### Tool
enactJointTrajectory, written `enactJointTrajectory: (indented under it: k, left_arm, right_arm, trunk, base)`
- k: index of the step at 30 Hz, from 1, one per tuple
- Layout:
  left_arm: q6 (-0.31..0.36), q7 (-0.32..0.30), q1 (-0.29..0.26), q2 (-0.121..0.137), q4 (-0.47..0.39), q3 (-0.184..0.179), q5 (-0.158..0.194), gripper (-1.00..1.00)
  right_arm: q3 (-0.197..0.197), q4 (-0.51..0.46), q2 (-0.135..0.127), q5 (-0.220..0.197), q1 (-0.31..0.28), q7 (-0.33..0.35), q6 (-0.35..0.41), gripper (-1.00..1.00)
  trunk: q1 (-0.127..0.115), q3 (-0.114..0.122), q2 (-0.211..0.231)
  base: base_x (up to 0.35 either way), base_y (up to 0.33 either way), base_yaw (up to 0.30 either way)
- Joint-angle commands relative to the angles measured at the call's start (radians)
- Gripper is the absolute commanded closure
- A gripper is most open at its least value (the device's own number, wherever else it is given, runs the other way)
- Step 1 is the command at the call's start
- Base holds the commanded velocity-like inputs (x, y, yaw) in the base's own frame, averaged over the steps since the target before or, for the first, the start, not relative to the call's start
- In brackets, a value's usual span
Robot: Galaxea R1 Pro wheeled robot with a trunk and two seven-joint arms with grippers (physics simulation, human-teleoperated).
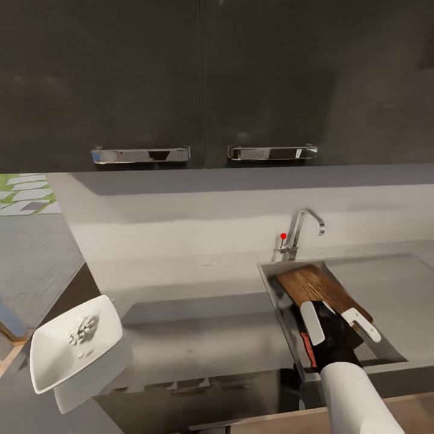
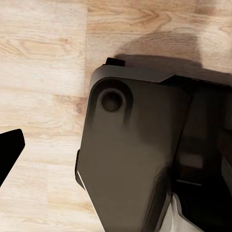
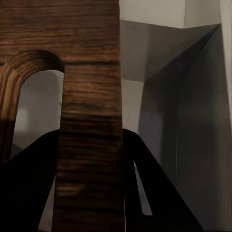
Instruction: In the kitchen, take the Vidalia onion out of the sink, dice it on the chopping board with the paring knife, put the diced onion into the bowl on the countertop, then place both the paring knife and the chopping board into the sink.
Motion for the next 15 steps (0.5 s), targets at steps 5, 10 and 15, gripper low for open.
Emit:
enactJointTrajectory:
  k: [5,10,15]
  left_arm:
    - [-0.007,0.001,-0.002,-0.001,0.004,-0.008,0.008,-1.0]
    - [-0.007,0.001,-0.002,-0.001,0.004,-0.008,0.008,-1.0]
    - [-0.007,0.001,-0.002,-0.001,0.004,-0.008,0.008,-1.0]
  right_arm:
    - [-0.003,0.022,0.0,0.001,-0.001,-0.001,-0.012,1.0]
    - [-0.003,0.059,0.0,0.001,-0.001,-0.001,-0.029,1.0]
    - [-0.005,0.132,-0.003,0.0,-0.001,0.039,-0.06,1.0]
  trunk:
    - [0.001,-0.002,-0.002]
    - [0.001,-0.002,-0.002]
    - [0.001,-0.002,-0.002]
  base:
    - [0.0,0.0,0.0]
    - [0.0,0.0,0.0]
    - [0.0,0.0,0.0]
